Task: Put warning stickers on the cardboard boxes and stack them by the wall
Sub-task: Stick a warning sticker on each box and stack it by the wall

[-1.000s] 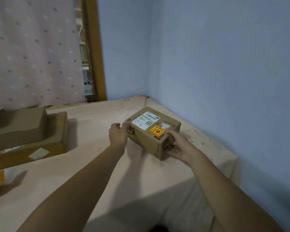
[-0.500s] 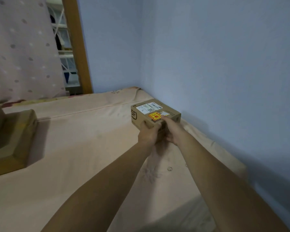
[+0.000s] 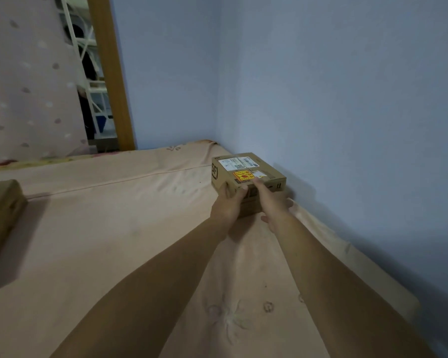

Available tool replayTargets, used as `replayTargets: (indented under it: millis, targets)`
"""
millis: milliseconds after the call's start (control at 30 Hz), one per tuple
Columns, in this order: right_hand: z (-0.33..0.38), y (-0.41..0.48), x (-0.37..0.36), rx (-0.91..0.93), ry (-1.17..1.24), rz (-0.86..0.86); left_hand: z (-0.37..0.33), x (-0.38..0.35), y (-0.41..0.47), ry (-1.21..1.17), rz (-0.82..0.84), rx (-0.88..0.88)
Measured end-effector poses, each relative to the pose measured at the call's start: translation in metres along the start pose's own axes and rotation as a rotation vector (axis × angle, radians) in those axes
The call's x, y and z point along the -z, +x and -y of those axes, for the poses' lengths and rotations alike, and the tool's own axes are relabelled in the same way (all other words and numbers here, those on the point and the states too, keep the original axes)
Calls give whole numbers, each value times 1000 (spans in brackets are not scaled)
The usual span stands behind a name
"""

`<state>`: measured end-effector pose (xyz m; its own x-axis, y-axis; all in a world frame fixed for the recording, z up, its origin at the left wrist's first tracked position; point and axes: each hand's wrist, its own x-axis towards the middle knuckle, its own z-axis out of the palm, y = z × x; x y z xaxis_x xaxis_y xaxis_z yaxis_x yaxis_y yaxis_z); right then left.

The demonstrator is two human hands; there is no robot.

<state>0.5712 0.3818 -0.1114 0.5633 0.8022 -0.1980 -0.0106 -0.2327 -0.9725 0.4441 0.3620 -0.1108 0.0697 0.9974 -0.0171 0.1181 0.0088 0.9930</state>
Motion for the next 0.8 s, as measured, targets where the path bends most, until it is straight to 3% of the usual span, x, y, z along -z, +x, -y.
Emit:
replayTargets:
  millis: [800]
  targets:
    - [0, 10, 26, -76, 129, 42, 7, -49, 15, 50, -7, -5]
